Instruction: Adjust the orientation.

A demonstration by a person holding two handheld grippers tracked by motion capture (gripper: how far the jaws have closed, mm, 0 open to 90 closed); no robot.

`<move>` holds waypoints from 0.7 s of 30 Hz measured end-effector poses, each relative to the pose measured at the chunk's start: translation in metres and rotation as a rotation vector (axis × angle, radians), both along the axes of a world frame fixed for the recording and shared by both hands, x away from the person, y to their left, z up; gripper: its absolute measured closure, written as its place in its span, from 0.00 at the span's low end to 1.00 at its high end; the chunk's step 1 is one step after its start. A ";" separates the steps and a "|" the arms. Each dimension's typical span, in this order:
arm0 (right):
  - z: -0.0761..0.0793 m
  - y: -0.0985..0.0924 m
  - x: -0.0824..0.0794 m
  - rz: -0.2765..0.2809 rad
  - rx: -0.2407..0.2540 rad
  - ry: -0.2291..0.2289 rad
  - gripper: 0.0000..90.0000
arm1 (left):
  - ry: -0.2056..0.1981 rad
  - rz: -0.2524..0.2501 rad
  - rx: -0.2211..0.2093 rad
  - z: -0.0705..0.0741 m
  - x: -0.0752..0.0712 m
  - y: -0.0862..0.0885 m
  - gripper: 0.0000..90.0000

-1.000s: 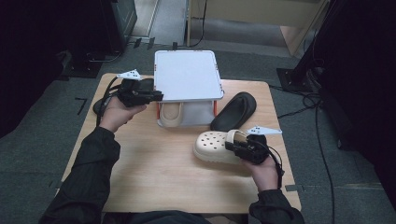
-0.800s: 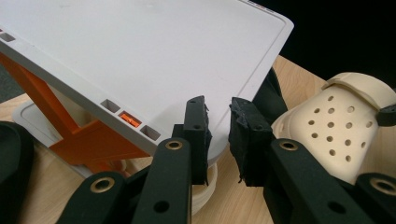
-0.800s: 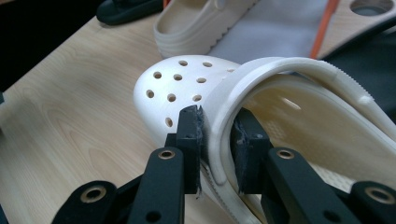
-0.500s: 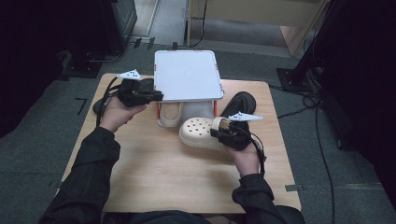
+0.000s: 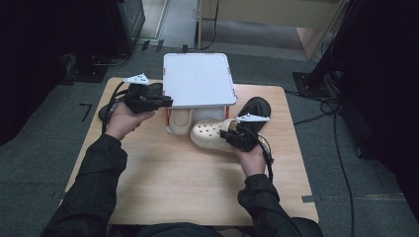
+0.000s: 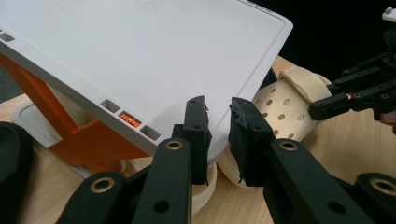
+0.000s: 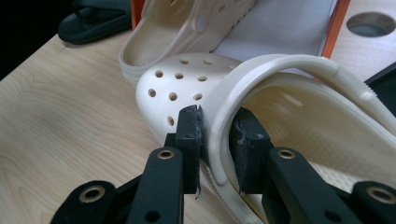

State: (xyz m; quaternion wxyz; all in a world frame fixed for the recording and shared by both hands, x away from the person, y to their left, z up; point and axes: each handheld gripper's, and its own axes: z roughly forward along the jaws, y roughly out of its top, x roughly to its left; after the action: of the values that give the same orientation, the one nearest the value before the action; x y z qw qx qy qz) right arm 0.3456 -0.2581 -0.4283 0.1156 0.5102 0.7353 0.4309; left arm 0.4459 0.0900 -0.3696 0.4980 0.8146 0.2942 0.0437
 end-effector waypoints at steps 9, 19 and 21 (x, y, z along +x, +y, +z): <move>0.000 -0.007 -0.003 0.086 -0.017 -0.057 0.69 | -0.001 -0.001 0.001 0.000 0.000 0.000 0.86; -0.006 -0.028 -0.006 0.197 -0.059 -0.064 0.60 | 0.001 0.002 -0.002 0.000 0.000 0.000 0.86; -0.009 -0.030 -0.004 0.215 -0.051 -0.047 0.60 | 0.000 0.002 -0.002 0.000 0.000 0.000 0.86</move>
State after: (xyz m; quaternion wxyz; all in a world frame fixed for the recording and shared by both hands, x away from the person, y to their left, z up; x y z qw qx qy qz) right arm 0.3413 -0.2880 -0.4376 0.0988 0.4150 0.7937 0.4336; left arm 0.4458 0.0899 -0.3698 0.4987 0.8139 0.2949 0.0436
